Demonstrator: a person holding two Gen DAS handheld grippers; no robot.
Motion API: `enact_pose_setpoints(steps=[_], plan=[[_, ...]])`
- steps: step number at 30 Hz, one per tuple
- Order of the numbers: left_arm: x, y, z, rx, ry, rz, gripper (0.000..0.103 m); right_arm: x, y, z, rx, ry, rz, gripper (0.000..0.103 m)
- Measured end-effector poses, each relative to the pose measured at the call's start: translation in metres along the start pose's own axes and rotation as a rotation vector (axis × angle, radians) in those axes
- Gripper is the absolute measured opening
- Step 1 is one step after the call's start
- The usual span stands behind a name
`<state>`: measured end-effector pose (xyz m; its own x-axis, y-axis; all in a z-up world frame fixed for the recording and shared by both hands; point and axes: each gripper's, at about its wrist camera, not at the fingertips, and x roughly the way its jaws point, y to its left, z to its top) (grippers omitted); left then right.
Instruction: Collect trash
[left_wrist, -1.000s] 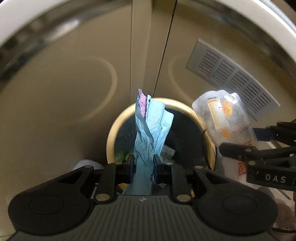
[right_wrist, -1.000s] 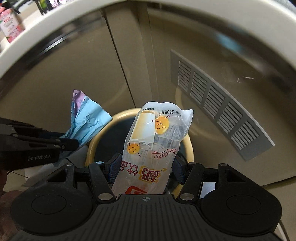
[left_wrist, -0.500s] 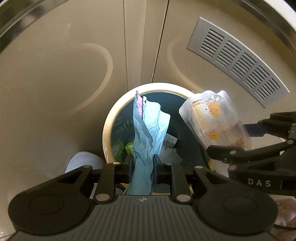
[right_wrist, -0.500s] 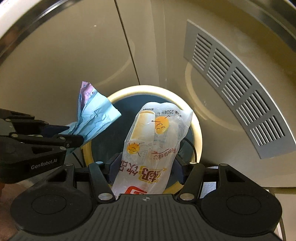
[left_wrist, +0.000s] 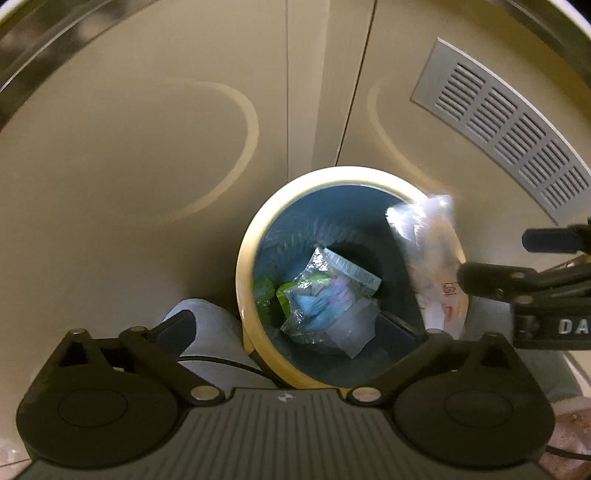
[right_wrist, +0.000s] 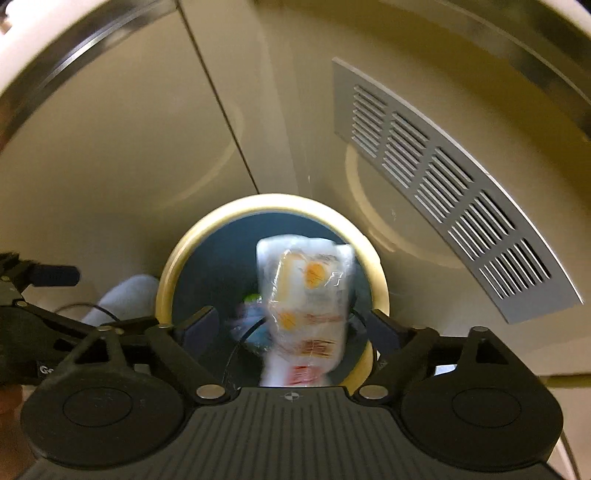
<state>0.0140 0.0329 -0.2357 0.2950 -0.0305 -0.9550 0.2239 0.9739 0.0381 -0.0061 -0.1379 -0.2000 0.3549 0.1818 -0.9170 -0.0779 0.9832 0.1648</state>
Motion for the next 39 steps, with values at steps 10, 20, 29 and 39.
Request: enact_pose_setpoints(steps=[10,20,29,39], plan=[[-0.01,0.003,-0.019,0.019,0.017,-0.008,0.103,-0.02,0.005,-0.032,0.007,-0.034,0.037,0.094],[-0.033,0.025,-0.032,-0.078,-0.028,-0.024,0.103,-0.055,0.004,-0.029,-0.044,-0.153,0.034,0.095],[-0.056,0.027,-0.032,-0.065,-0.093,-0.012,0.103,-0.072,0.007,-0.029,-0.03,-0.174,0.022,0.095],[-0.086,0.009,-0.037,0.054,-0.195,0.023,0.103,-0.09,0.012,-0.042,-0.054,-0.206,0.011,0.097]])
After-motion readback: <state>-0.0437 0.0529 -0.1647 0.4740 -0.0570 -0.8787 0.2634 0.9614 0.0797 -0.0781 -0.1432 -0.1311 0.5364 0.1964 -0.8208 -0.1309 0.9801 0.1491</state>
